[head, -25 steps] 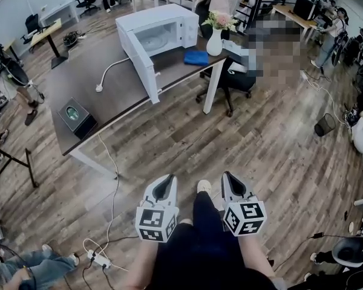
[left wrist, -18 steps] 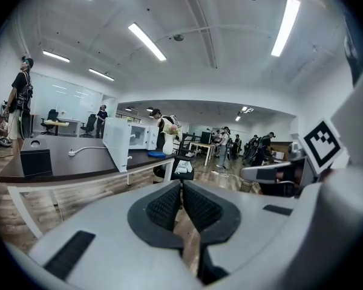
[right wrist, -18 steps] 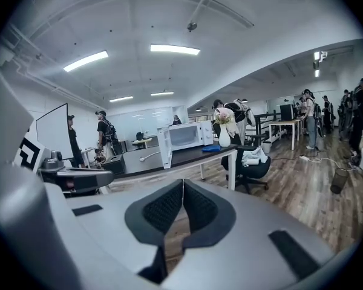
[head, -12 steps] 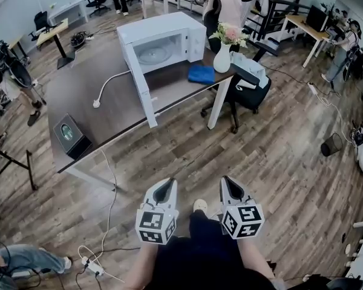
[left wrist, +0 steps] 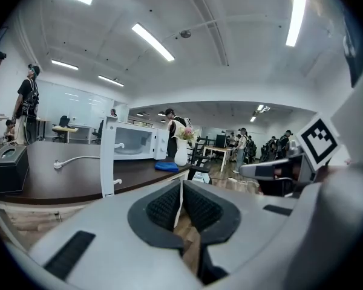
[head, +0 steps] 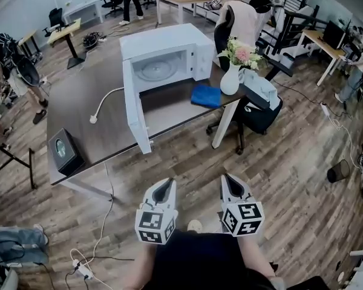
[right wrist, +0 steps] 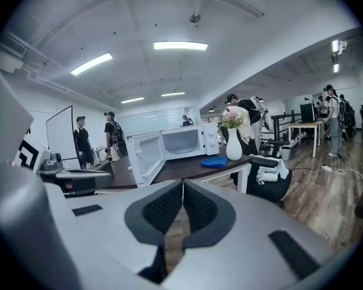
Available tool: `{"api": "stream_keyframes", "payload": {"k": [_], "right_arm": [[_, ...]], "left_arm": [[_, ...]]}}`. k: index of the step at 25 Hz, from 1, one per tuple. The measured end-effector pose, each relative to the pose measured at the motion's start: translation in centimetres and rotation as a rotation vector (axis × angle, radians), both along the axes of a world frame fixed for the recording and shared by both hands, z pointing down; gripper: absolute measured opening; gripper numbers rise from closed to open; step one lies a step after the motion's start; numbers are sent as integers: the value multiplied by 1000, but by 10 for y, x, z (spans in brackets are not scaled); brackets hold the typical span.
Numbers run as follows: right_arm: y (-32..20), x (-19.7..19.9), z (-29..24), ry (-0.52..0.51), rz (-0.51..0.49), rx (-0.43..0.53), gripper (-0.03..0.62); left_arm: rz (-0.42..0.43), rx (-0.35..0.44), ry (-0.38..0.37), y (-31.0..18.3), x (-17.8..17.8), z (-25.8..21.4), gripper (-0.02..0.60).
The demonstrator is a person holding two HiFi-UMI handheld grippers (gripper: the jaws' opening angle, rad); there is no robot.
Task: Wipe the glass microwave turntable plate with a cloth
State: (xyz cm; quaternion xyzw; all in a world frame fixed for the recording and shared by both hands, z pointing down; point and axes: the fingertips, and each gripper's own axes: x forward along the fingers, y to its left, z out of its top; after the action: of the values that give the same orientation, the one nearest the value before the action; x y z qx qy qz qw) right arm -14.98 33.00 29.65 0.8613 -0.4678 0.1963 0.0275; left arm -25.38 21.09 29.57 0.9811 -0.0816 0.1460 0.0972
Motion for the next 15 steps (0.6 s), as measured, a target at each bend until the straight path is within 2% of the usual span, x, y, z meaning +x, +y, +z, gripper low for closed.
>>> {"api": "stream_keyframes", "payload": {"k": [10,15], "right_arm": [[-13,49,16,-60,-31,1,-5],[-23,72,29,-91,-26,-15,-5]], "left_arm": [[0,9,-36,-1,56,6,14],[15,-11,-67,-13,87,20,14]]}}
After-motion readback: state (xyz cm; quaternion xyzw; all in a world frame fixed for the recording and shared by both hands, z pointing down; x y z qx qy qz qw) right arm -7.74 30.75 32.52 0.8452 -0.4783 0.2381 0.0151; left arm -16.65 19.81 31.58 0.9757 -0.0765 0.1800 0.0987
